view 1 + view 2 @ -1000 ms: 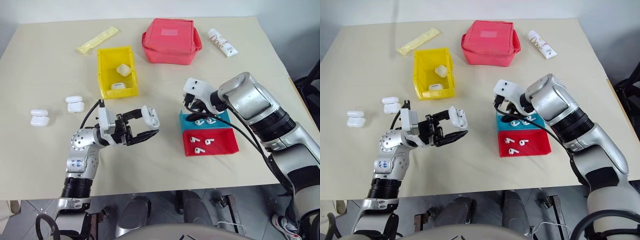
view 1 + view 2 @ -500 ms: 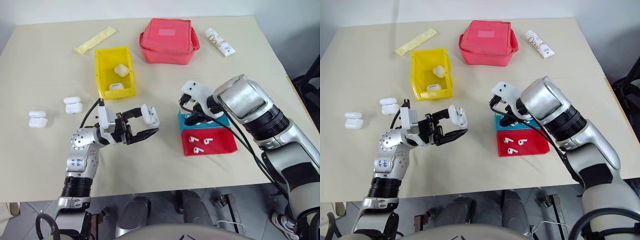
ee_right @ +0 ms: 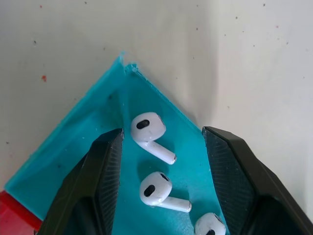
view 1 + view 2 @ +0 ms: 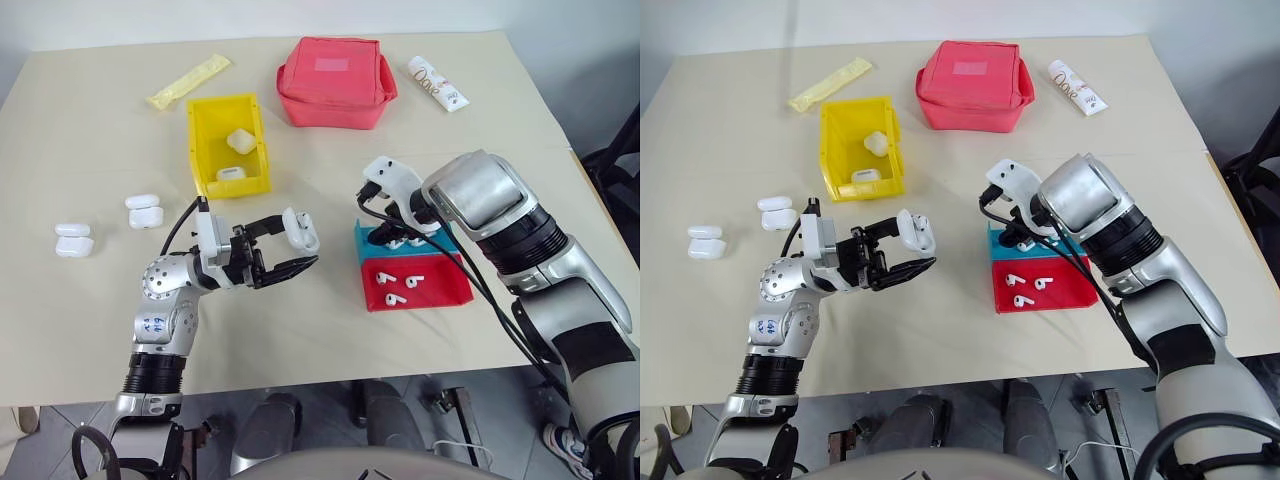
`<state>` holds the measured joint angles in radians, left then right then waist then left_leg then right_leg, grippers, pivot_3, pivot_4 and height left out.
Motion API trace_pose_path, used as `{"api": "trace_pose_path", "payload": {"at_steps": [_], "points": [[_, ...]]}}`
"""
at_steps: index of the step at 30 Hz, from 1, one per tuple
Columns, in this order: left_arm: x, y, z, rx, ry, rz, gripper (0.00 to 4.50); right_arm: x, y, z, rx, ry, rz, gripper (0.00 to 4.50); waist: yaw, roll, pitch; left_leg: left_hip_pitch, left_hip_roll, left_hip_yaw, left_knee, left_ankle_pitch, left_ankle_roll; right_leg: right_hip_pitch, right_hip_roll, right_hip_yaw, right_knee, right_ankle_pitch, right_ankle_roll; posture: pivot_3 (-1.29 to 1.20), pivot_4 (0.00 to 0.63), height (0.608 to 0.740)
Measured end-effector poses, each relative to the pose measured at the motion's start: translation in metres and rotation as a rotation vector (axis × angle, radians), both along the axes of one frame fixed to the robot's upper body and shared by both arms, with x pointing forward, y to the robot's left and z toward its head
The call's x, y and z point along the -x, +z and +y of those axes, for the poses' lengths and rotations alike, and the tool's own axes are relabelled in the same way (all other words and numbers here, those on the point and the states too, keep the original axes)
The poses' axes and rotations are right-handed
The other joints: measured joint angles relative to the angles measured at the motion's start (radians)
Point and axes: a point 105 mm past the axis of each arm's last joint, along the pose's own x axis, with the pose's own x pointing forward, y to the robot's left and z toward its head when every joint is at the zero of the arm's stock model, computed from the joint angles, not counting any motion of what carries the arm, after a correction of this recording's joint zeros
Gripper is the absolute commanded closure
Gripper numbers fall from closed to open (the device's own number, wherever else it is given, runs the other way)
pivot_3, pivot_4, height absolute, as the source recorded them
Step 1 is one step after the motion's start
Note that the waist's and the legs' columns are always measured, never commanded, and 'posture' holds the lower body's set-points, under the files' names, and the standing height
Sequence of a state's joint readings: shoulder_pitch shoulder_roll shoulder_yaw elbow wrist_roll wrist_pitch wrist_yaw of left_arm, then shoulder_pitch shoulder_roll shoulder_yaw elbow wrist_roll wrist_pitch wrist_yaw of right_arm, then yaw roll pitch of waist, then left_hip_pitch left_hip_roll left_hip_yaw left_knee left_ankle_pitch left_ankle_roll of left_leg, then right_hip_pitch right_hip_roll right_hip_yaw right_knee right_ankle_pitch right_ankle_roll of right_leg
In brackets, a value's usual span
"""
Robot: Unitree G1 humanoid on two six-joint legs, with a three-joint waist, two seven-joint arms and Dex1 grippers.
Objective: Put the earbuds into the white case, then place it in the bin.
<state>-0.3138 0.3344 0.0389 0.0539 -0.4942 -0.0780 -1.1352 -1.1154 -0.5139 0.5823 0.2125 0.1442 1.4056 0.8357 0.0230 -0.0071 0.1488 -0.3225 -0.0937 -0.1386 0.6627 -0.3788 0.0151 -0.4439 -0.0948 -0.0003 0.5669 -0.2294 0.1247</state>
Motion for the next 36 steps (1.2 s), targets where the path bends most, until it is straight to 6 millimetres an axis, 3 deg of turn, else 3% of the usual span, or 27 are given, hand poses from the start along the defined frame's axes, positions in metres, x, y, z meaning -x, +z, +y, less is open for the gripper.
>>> {"api": "trace_pose_path", "payload": {"at_steps": [11, 16, 26, 36], "points": [[-0.001, 0.0, 0.0, 0.002, 0.005, 0.001, 1.74, 0.0, -0.002, 0.002, -0.004, -0.014, 0.017, 1.83, 0.0, 0.0, 0.0, 0.0, 0.0, 0.0, 0.0, 0.0, 0.0, 0.0, 0.0, 0.0, 0.0, 0.0, 0.0, 0.0, 0.15, 0.74], [-0.001, 0.0, 0.0, 0.003, 0.008, 0.0, 1.74, 0.0, -0.002, 0.003, -0.007, -0.011, 0.019, 3.02, 0.0, 0.0, 0.0, 0.0, 0.0, 0.0, 0.0, 0.0, 0.0, 0.0, 0.0, 0.0, 0.0, 0.0, 0.0, 0.0, 0.15, 0.74], [-0.001, 0.001, 0.001, 0.003, 0.011, -0.006, 1.74, 0.002, 0.002, 0.009, -0.022, 0.026, 0.003, 3.02, 0.0, 0.0, 0.0, 0.0, 0.0, 0.0, 0.0, 0.0, 0.0, 0.0, 0.0, 0.0, 0.0, 0.0, 0.0, 0.0, 0.15, 0.74], [-0.004, 0.004, 0.0, 0.004, 0.009, -0.016, 1.74, 0.002, 0.012, 0.0, -0.019, 0.05, -0.042, 3.02, 0.0, 0.0, 0.0, 0.0, 0.0, 0.001, 0.0, 0.0, 0.0, 0.0, 0.0, 0.0, 0.0, 0.0, 0.0, 0.0, 0.15, 0.74]]}}
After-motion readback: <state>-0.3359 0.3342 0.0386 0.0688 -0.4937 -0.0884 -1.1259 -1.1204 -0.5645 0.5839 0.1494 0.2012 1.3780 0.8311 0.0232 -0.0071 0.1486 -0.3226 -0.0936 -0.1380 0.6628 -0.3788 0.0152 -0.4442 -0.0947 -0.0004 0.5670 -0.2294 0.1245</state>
